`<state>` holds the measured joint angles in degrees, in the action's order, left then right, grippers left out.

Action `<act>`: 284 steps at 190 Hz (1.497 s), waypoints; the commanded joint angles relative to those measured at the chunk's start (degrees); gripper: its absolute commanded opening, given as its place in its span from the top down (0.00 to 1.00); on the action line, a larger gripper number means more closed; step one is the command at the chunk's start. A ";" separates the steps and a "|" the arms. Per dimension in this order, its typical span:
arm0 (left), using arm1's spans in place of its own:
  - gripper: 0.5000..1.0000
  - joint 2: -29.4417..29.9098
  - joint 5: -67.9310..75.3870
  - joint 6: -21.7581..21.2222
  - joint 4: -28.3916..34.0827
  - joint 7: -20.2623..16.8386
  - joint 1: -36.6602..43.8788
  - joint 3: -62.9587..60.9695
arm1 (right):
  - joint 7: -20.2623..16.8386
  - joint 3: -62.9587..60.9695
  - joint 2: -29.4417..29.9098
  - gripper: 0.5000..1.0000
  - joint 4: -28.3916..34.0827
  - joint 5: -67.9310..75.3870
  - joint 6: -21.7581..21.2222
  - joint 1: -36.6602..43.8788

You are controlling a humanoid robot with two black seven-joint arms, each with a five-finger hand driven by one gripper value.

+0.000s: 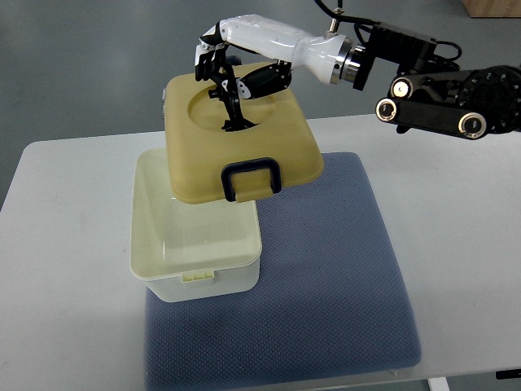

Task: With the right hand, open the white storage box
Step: 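Carry the lid beside the box and lower it onto the cushion, then release the lid handle and withdraw the right hand away from the table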

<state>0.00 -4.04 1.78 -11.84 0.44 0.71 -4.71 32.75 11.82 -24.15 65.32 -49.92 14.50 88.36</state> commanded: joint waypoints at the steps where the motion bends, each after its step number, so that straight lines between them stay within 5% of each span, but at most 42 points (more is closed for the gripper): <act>1: 0.00 0.00 0.00 0.06 -0.02 0.00 0.00 -0.03 | 0.65 0.04 -6.78 1.00 3.40 -0.70 -1.40 0.24; 72: 0.00 0.00 0.00 -0.03 -0.02 0.53 0.00 -0.03 | 2.25 0.57 -20.76 1.00 5.96 -9.67 -2.64 -11.80; 115: 0.00 0.00 0.00 0.06 -0.02 3.16 0.00 -0.03 | 2.25 0.31 -19.27 1.00 4.81 -12.83 2.11 -20.07; 156: 0.00 0.00 0.00 -0.03 -0.02 3.25 0.00 -0.03 | 2.25 0.22 -11.89 1.00 1.47 -13.45 6.07 -24.90; 161: 0.00 0.00 0.00 -0.03 -0.02 3.25 0.00 -0.03 | 2.25 0.22 -10.75 0.72 0.42 -13.36 6.94 -25.52; 167: 0.00 0.00 0.00 0.06 -0.02 3.25 0.00 -0.03 | 2.25 0.22 -9.52 0.50 -0.46 -13.36 7.73 -26.13; 185: 0.00 0.00 0.00 0.06 -0.02 3.25 0.00 -0.03 | 2.25 0.22 -6.53 0.41 -1.78 -13.36 8.70 -27.19; 202: 0.00 0.00 0.00 0.06 -0.02 3.25 0.09 -0.03 | 2.25 0.22 -5.03 0.21 -2.39 -13.36 8.70 -28.33; 284: 0.00 0.00 -0.09 0.06 0.07 3.25 0.17 0.06 | 2.25 2.86 -9.77 0.15 -2.22 -15.73 7.82 -29.74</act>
<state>0.00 -4.05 1.79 -11.80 3.70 0.88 -4.66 35.00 13.46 -30.51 62.64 -64.09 22.53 58.06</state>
